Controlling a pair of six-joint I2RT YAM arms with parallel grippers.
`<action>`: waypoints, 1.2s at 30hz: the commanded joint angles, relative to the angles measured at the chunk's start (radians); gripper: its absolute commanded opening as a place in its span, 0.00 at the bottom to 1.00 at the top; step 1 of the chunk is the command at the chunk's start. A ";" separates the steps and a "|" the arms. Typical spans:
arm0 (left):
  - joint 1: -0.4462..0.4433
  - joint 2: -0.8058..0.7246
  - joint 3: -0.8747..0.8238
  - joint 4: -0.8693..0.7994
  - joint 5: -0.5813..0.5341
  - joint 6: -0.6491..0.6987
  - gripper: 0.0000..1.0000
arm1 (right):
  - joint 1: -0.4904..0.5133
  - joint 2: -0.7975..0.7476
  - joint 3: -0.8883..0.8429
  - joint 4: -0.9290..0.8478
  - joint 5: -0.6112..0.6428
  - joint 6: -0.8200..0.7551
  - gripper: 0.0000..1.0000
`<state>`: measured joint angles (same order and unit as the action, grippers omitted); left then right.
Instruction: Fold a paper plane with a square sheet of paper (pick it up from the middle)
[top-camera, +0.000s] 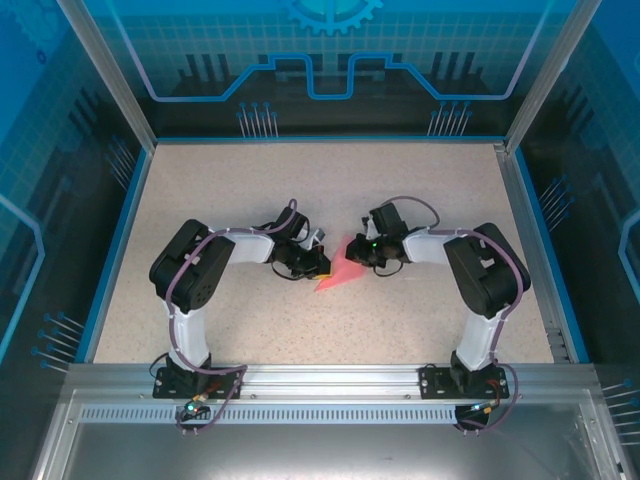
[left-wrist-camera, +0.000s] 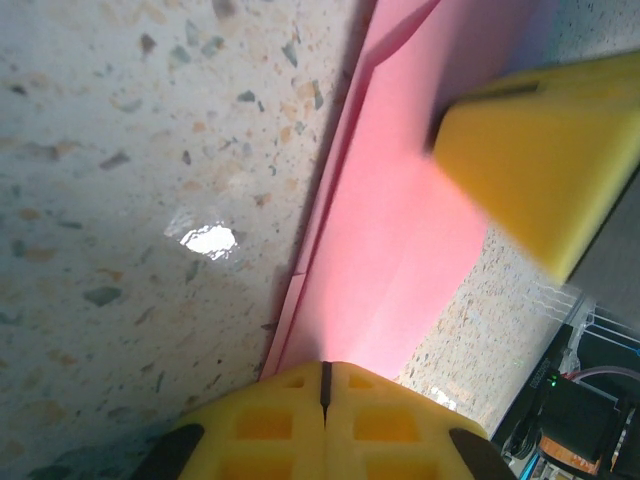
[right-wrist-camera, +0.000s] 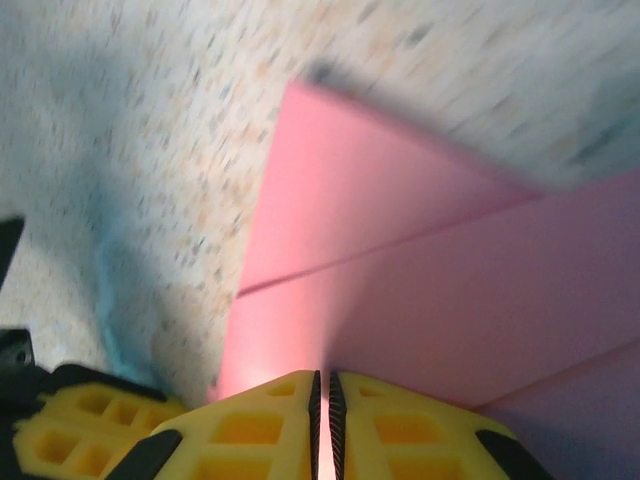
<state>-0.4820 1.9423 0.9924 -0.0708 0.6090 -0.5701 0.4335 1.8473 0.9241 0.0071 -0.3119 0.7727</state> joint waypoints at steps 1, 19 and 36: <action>-0.001 0.060 -0.048 -0.169 -0.163 -0.006 0.00 | -0.077 0.038 0.042 -0.082 0.108 -0.048 0.15; 0.000 0.052 -0.044 -0.158 -0.157 -0.005 0.00 | -0.007 -0.132 0.057 -0.110 0.089 -0.047 0.16; 0.000 0.031 -0.039 -0.151 -0.149 -0.005 0.00 | 0.121 0.010 -0.038 0.052 -0.015 0.132 0.05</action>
<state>-0.4828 1.9392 0.9924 -0.0711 0.6056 -0.5735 0.5499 1.8309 0.9005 0.0475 -0.3260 0.8833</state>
